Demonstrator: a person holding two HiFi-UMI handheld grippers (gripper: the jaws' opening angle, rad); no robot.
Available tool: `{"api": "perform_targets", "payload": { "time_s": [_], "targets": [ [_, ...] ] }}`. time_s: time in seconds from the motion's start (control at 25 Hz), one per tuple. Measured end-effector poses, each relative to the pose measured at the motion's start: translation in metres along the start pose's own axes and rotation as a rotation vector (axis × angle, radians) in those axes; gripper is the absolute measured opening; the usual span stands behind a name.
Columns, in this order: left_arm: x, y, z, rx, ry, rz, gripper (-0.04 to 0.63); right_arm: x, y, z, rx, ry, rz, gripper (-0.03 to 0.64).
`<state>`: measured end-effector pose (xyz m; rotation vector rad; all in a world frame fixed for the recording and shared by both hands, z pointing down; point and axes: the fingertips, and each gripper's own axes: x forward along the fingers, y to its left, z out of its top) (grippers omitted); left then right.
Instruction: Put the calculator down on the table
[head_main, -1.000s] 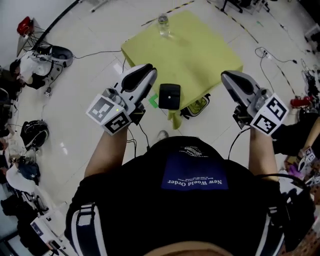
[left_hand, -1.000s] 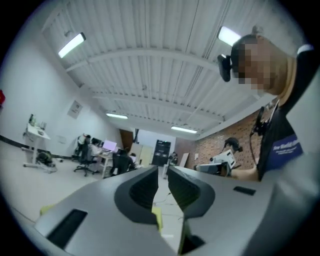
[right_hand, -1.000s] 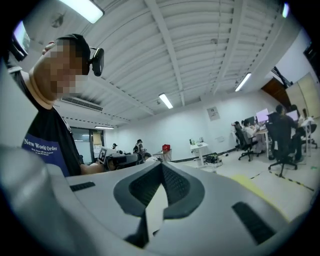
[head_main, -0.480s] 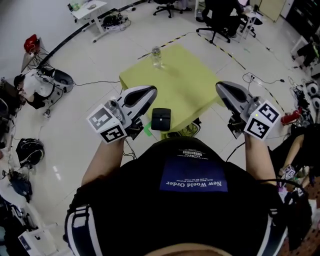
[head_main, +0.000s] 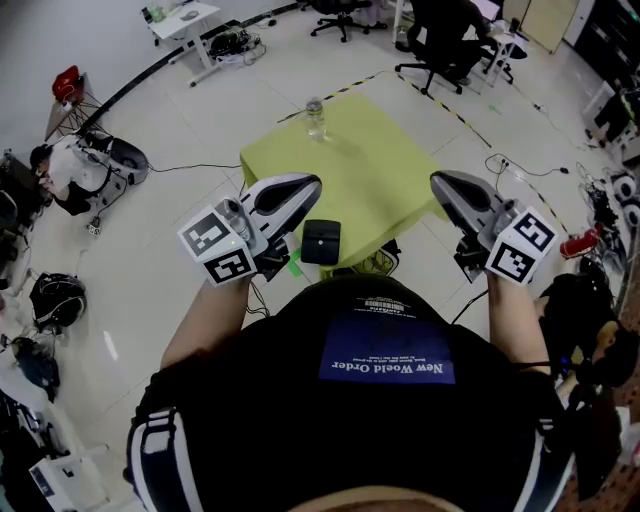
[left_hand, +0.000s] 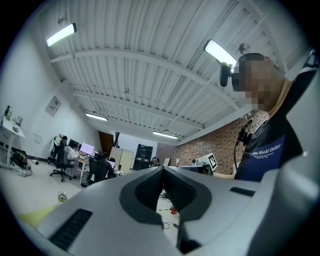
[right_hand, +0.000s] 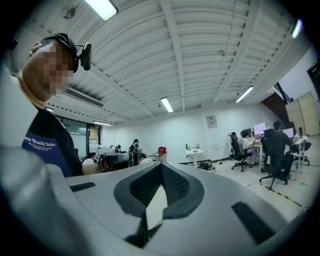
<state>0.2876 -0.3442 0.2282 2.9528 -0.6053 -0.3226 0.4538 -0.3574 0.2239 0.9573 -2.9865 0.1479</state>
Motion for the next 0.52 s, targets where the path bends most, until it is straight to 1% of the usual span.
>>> {"api": "perform_targets", "payload": {
  "time_s": [0.2,0.52],
  "targets": [
    [0.0001,-0.0039,0.0020,-0.011,-0.001,-0.019,0.008,0.0012,0.0003,0.0016,-0.002,0.009,0.001,-0.014],
    [0.0015,-0.0016,-0.0005,-0.013,0.007,-0.019,0.008,0.0049,-0.0017,0.0021,-0.011,0.012,0.006,-0.014]
  ]
}}
